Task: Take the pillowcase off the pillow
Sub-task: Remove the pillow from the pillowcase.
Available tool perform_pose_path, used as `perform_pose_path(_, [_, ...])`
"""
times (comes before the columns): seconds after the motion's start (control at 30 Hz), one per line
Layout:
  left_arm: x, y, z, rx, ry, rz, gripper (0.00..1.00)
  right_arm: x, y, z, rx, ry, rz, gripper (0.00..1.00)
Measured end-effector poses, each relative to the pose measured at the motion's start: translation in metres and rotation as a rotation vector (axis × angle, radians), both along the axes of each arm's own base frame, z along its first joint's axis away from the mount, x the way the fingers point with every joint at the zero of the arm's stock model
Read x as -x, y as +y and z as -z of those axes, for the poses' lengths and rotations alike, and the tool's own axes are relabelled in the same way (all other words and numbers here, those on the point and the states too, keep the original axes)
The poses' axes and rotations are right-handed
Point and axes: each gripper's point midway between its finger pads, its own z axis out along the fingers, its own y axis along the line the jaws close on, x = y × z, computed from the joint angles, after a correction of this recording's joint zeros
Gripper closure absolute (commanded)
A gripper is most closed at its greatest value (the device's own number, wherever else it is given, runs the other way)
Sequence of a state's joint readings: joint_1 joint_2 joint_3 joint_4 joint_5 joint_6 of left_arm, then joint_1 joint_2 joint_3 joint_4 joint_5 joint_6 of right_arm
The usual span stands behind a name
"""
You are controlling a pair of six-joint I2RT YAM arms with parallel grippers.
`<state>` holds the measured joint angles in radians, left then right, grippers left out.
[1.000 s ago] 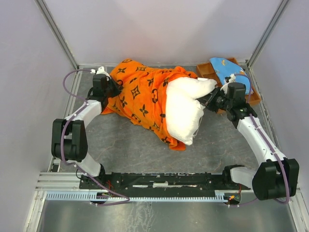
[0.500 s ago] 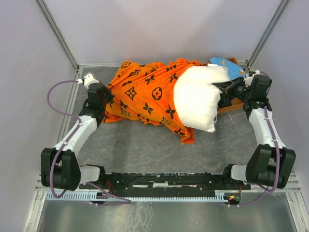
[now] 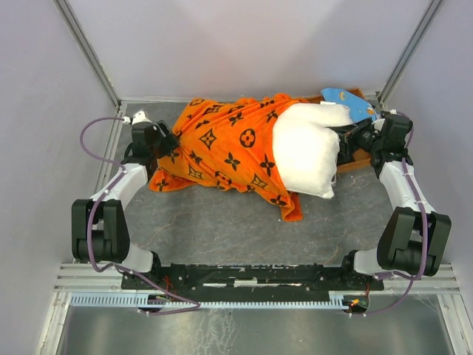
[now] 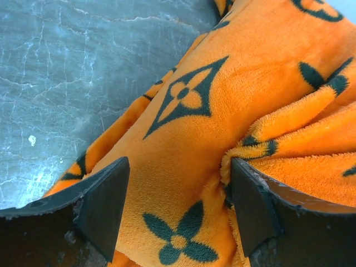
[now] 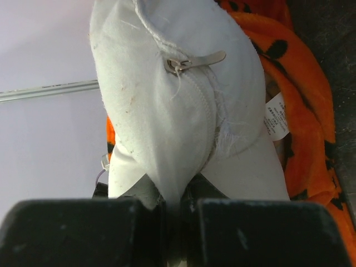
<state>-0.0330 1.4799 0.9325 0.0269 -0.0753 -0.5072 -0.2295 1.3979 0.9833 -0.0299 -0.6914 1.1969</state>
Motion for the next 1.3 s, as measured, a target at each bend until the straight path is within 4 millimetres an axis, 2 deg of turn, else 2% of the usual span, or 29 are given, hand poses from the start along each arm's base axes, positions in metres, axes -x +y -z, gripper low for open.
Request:
perform_pose_path(0.07, [0.000,0.000,-0.002,0.018,-0.025,0.012,0.18,0.000,0.000,0.000,0.010,-0.005,-0.004,0.98])
perform_pose_path(0.17, [0.005,0.003,-0.018,0.074,-0.122,0.035,0.14,0.000,-0.001,0.002,0.023,-0.008,-0.007,0.98])
perform_pose_path(0.23, [0.013,0.004,-0.036,0.125,-0.213,0.068,0.14,0.000,-0.002,0.003,0.032,-0.009,-0.006,0.99])
perform_pose_path(0.27, [0.016,0.002,-0.046,0.147,-0.249,0.095,0.10,0.000,-0.003,0.004,0.037,-0.010,-0.001,0.98])
perform_pose_path(0.3, [0.017,-0.004,-0.062,0.175,-0.300,0.141,0.01,-0.001,-0.004,0.004,0.041,-0.010,0.006,0.98])
perform_pose_path(0.33, [0.016,-0.009,-0.075,0.188,-0.341,0.179,0.01,-0.001,-0.006,0.004,0.044,-0.010,0.011,0.98])
perform_pose_path(0.43, [0.014,-0.043,-0.112,0.193,-0.409,0.314,0.01,-0.003,-0.006,0.005,0.053,-0.009,0.021,0.98])
perform_pose_path(0.47, [0.015,-0.072,-0.125,0.182,-0.412,0.384,0.01,-0.003,-0.006,0.006,0.056,-0.009,0.022,0.98])
perform_pose_path(0.5, [0.016,-0.077,-0.127,0.184,-0.412,0.397,0.01,-0.003,-0.005,0.006,0.057,-0.009,0.022,0.98])
perform_pose_path(0.6, [0.028,-0.142,-0.143,0.190,-0.393,0.566,0.01,-0.004,-0.004,0.006,0.067,-0.011,0.025,0.98])
perform_pose_path(0.63, [0.033,-0.155,-0.143,0.192,-0.383,0.603,0.01,-0.004,-0.004,0.006,0.068,-0.012,0.026,0.98])
perform_pose_path(0.7, [0.036,-0.161,-0.137,0.190,-0.358,0.620,0.01,-0.004,-0.003,0.005,0.072,-0.016,0.025,0.98])
perform_pose_path(0.87, [0.035,-0.150,-0.122,0.185,-0.294,0.584,0.01,-0.003,-0.002,0.002,0.081,-0.027,0.021,0.98])
perform_pose_path(1.3, [0.043,-0.148,-0.125,0.185,-0.301,0.584,0.01,0.000,0.003,-0.003,0.092,-0.046,0.011,0.98])
